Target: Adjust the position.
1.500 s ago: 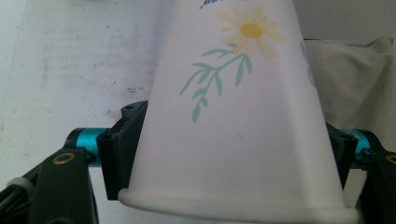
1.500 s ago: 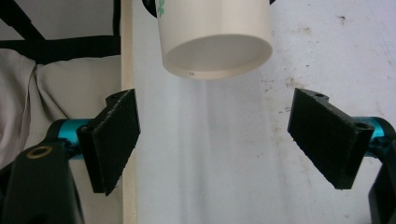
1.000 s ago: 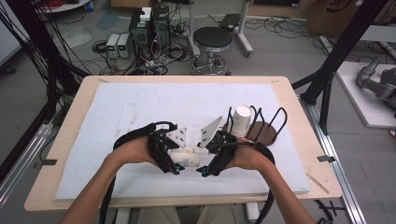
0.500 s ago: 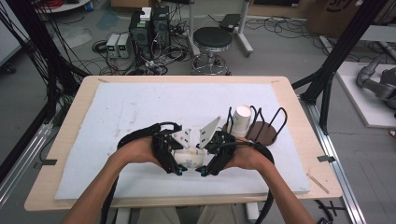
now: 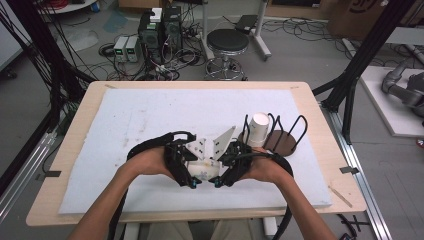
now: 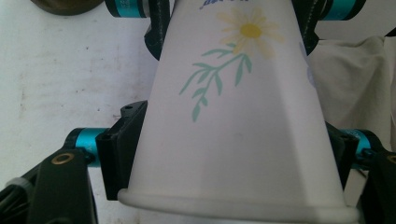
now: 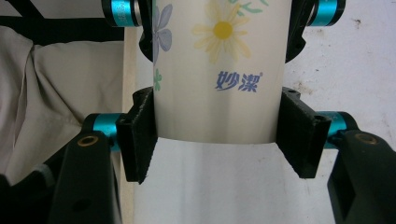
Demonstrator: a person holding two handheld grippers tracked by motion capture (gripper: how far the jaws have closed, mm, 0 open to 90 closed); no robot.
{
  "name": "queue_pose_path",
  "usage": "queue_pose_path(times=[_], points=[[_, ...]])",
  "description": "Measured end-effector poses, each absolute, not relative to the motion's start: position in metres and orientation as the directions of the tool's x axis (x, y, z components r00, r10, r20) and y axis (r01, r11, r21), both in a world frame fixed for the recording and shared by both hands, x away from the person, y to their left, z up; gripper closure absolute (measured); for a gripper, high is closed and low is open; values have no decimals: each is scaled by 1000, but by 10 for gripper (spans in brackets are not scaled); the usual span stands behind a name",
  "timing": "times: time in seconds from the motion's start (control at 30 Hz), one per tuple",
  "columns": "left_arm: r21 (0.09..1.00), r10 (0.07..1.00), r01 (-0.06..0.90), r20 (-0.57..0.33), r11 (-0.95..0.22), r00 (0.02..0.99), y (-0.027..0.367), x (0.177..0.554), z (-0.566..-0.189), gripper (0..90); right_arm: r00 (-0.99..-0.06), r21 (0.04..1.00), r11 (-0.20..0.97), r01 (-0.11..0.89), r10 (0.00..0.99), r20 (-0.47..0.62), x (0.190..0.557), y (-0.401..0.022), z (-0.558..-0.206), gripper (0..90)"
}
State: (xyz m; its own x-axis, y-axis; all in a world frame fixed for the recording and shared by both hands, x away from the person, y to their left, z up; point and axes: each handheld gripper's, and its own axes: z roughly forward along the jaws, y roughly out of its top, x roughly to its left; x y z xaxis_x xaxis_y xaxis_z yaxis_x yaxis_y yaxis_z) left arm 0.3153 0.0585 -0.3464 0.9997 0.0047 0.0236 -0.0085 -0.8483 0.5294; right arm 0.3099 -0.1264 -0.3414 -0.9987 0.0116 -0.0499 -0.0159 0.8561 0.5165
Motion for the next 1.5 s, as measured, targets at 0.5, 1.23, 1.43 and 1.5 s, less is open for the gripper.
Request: queue_pose_path(times=[0.5, 1.23, 1.43, 1.5], points=[[579, -8, 5, -20, -815, 1000, 56, 315, -352, 69, -999, 519, 855, -12, 15, -48, 309, -128, -343, 367], [713, 34, 14, 14, -701, 999, 72, 313, -337, 69, -999, 544, 839, 7, 33, -38, 308, -132, -351, 367], [795, 74, 38, 8, -605, 997, 84, 310, -341, 69, -998, 584, 811, 25, 52, -30, 308, -141, -356, 366], [824, 92, 49, 4, -564, 996, 90, 311, -343, 69, -998, 608, 793, 32, 60, -26, 308, -145, -358, 366]])
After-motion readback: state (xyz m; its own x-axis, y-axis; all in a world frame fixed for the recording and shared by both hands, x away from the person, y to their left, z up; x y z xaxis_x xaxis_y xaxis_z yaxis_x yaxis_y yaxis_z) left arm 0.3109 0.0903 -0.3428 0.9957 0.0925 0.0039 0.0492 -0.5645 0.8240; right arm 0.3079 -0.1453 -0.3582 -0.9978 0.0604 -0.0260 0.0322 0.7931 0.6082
